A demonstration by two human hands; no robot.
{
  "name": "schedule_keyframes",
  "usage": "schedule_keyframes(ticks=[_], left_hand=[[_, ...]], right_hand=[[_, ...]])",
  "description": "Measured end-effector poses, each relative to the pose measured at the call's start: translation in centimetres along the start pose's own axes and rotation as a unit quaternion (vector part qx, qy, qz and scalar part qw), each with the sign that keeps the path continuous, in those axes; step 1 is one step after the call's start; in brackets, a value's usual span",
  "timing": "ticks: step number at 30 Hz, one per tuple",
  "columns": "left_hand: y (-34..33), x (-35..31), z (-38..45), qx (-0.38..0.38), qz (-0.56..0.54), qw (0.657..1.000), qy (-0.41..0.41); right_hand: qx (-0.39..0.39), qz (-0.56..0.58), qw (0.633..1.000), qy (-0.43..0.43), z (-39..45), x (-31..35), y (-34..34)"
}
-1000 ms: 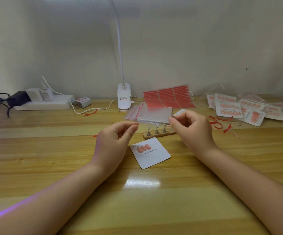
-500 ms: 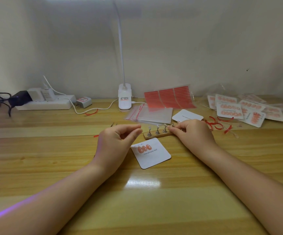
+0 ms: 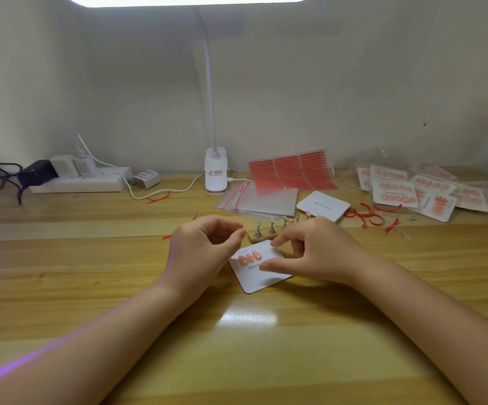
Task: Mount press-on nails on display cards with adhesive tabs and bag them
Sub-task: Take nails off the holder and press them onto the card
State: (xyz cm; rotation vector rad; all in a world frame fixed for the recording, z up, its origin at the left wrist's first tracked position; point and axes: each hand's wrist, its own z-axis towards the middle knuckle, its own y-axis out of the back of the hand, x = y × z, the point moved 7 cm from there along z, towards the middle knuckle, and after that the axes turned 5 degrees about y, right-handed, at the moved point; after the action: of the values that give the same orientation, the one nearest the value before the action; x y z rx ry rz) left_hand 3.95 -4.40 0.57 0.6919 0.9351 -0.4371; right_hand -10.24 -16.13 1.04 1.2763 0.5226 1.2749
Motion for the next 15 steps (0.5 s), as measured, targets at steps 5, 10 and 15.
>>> schedule_keyframes(ticks=[5, 10, 15], left_hand=[[-0.7, 0.1, -0.2, 0.027, 0.121, 0.992, 0.004], [-2.2, -0.1, -0.8, 0.087, 0.312, 0.946, -0.014], [-2.1, -0.2, -0.7, 0.105, 0.254, 0.961, 0.014]], right_hand=[[0.082, -0.07, 0.994, -0.022, 0.3, -0.1, -1.0], [0.071, -0.04, 0.996, -0.048, 0.3, -0.1, -1.3], [0.046, -0.039, 0.997, -0.051, 0.0, 0.4, -1.4]])
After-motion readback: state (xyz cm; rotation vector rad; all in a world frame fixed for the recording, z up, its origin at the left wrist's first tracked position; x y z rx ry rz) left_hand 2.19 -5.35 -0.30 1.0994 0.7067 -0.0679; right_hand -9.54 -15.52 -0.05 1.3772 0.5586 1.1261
